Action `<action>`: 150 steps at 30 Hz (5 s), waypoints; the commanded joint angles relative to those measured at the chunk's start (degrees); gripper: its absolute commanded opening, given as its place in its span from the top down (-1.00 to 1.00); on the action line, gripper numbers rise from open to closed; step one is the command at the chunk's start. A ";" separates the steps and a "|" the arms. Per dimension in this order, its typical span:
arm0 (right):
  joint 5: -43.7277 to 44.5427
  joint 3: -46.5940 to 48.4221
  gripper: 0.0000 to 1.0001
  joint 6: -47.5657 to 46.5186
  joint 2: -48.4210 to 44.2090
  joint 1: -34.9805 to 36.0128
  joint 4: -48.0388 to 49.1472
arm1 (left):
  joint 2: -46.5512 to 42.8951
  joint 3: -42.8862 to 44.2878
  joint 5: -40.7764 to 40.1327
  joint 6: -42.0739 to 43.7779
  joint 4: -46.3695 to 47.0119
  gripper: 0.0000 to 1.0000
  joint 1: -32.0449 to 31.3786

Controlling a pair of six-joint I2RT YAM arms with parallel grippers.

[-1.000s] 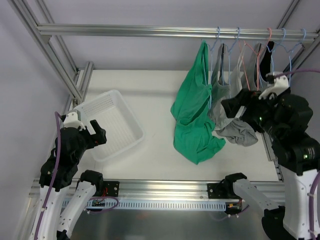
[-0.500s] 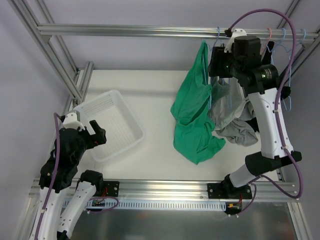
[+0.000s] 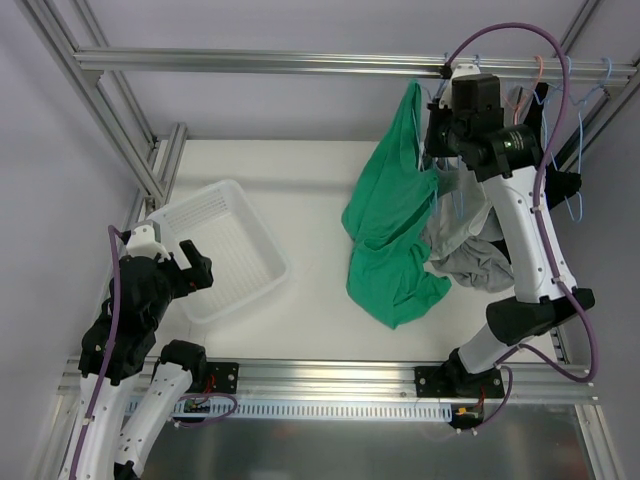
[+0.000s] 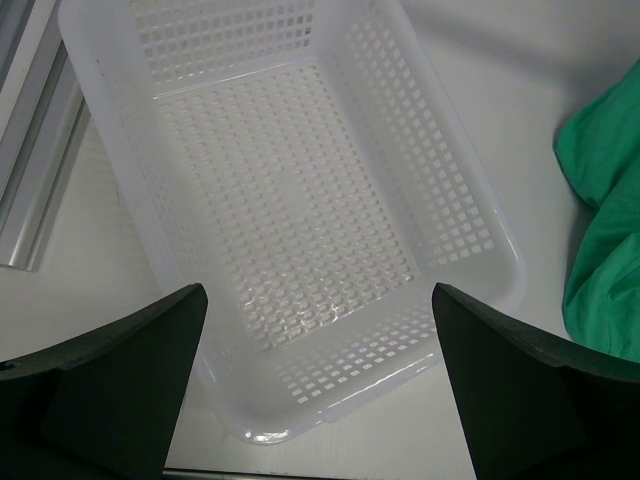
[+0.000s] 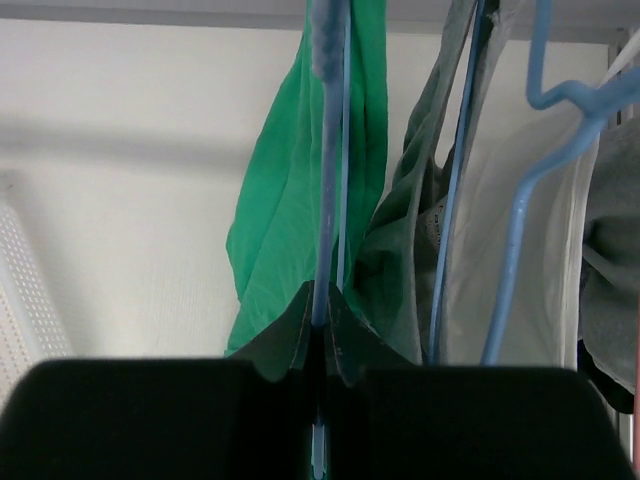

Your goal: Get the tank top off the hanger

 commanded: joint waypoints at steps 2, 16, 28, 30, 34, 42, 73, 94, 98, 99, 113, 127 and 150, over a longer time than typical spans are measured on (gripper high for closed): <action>1.54 -1.24 0.99 1.25 -6.54 0.18 8.02 | 0.18 -0.02 1.44 0.10 1.50 -0.97 0.21; -9.09 -10.28 0.99 -0.69 -15.59 0.09 10.85 | 4.82 4.11 16.15 -0.16 5.27 -0.97 0.21; -24.65 -32.86 0.99 3.10 -39.57 0.53 9.00 | 22.40 14.39 41.61 -9.92 33.22 -0.97 -8.30; -28.85 -35.07 0.99 3.89 -42.31 0.62 8.82 | 26.08 15.80 42.57 -9.92 37.17 -0.97 -11.64; -34.67 -38.77 0.99 5.73 -48.29 0.53 8.82 | 33.30 19.66 38.63 -5.62 43.95 -0.97 -21.83; -39.95 -37.90 0.99 5.74 -54.54 0.62 4.43 | 48.41 34.16 28.87 2.11 44.48 -0.93 -35.38; -41.78 -46.23 0.99 -6.48 -58.31 0.53 -2.78 | 48.52 33.91 -17.08 2.57 44.40 1.00 -41.45; -33.90 -57.22 0.99 3.95 -75.81 0.88 26.82 | 39.56 20.05 14.04 0.90 50.53 1.00 -41.45; -27.23 -64.85 0.99 12.13 -76.51 0.88 42.00 | 33.68 11.69 24.08 -1.13 56.86 1.00 -41.45; -26.42 -67.66 0.99 14.15 -76.95 0.88 47.09 | 32.71 9.85 26.20 -1.48 58.53 1.00 -41.45; -32.73 -72.32 0.99 25.00 -60.16 1.15 92.05 | 32.61 -9.24 27.05 -8.42 58.84 1.00 -42.16; -22.72 -46.25 0.99 8.11 -52.97 1.15 12.08 | 38.94 -0.55 5.32 -6.41 38.80 -0.98 -42.16; 0.03 10.41 0.99 -3.23 -0.17 13.28 2.67 | 20.83 -0.10 -4.80 -2.01 19.26 -0.97 -42.07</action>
